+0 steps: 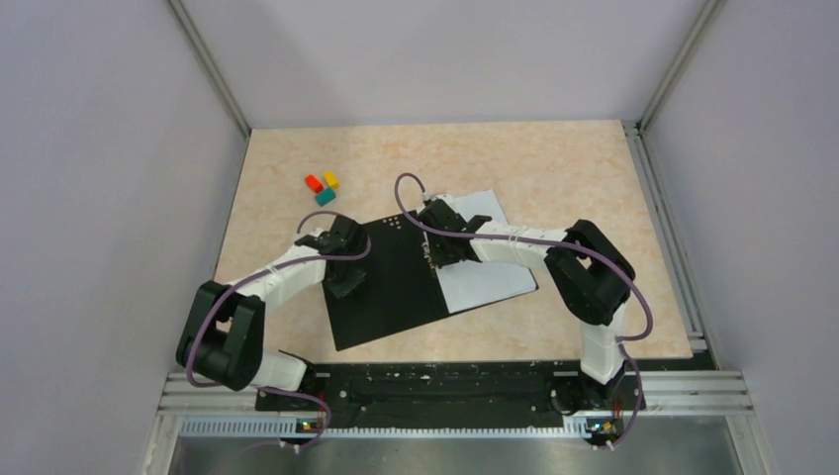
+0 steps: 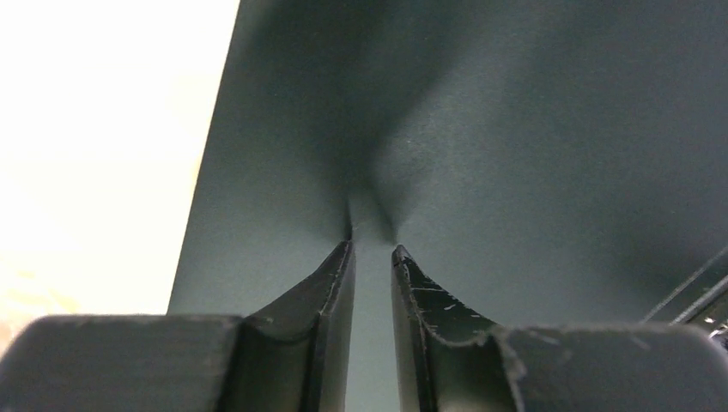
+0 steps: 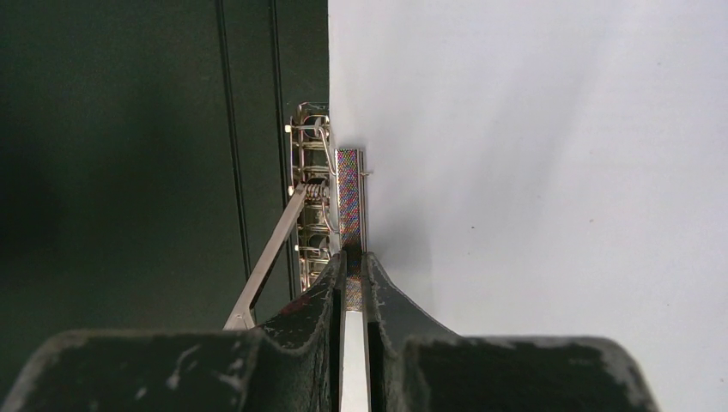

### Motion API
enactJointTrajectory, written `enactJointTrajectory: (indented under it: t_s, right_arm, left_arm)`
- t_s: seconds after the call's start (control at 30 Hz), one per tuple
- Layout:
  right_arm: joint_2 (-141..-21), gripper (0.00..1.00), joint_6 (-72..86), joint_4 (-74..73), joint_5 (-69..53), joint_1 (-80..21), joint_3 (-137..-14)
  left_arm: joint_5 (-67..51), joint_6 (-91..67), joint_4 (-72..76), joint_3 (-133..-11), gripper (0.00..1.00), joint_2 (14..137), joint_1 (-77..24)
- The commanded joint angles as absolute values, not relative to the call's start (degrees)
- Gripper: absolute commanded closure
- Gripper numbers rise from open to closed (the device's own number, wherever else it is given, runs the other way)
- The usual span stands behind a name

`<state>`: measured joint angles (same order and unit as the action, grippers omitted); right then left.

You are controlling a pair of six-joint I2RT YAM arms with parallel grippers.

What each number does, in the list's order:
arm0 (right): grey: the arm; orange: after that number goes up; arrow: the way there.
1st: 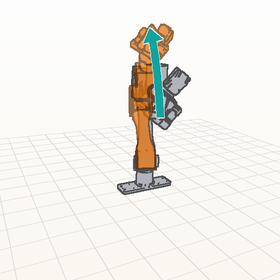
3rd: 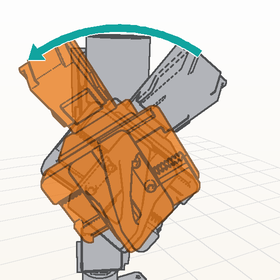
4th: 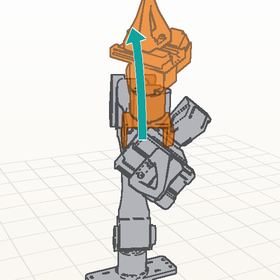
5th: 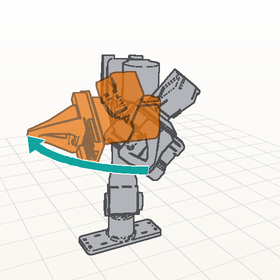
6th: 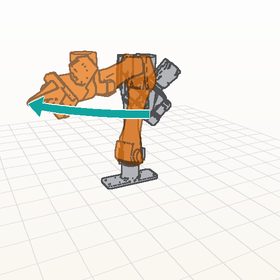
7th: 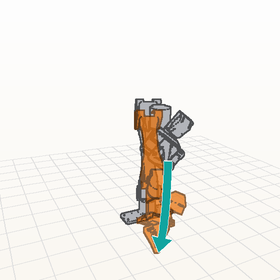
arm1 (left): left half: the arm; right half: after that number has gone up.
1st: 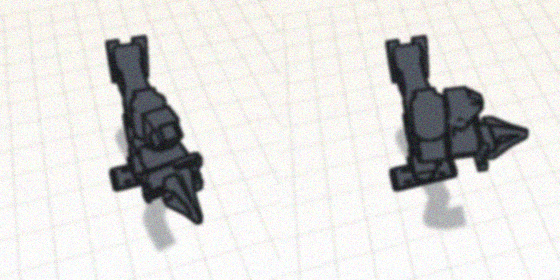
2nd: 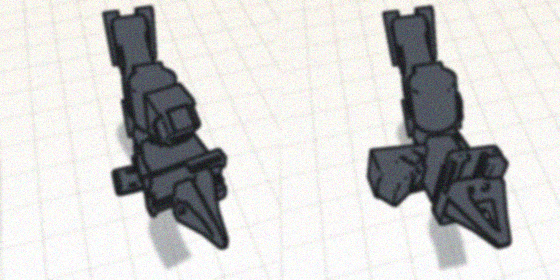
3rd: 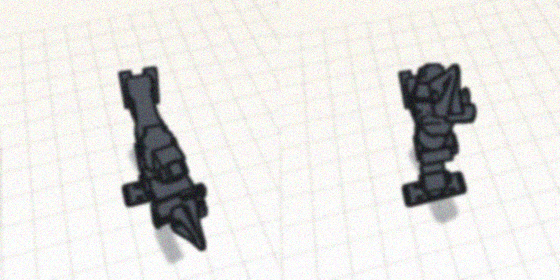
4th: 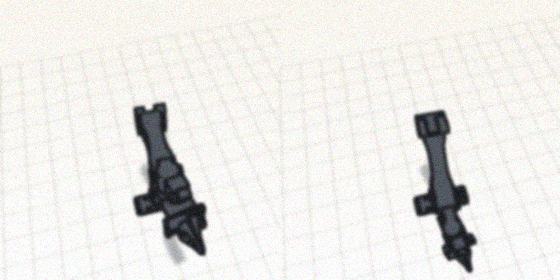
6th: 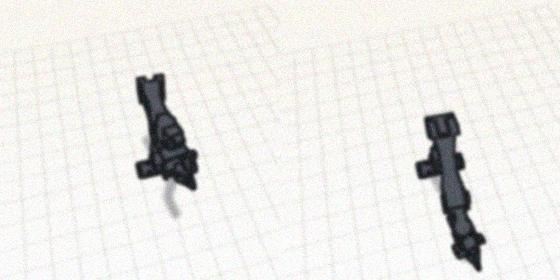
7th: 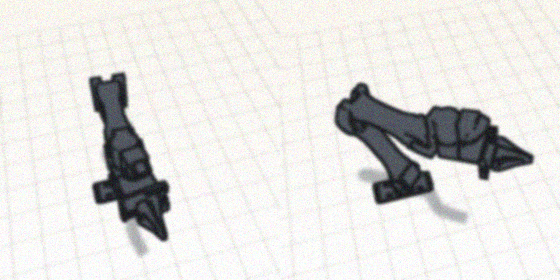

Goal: Put the files into the folder

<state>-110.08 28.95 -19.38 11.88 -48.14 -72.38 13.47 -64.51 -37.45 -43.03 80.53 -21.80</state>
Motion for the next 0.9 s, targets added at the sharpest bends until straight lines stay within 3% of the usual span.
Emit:
enactJointTrajectory:
  t_s: [0.0,0.37,0.87]
  right_arm:
    - [-113.51,0.91,25.22,-20.05,12.00,-47.13,-74.09]
    - [-111.19,0.86,25.37,-20.60,10.11,-47.06,-75.41]
    - [-103.54,0.73,26.19,-23.21,9.73,-47.14,-75.68]
  left_arm:
    - [13.32,-60.80,-35.39,-46.01,0.70,77.95,-21.19]
    - [19.63,-59.84,-40.95,-43.90,0.59,72.75,-20.70]
    - [20.04,-59.22,-41.32,-43.78,0.58,72.60,-19.43]
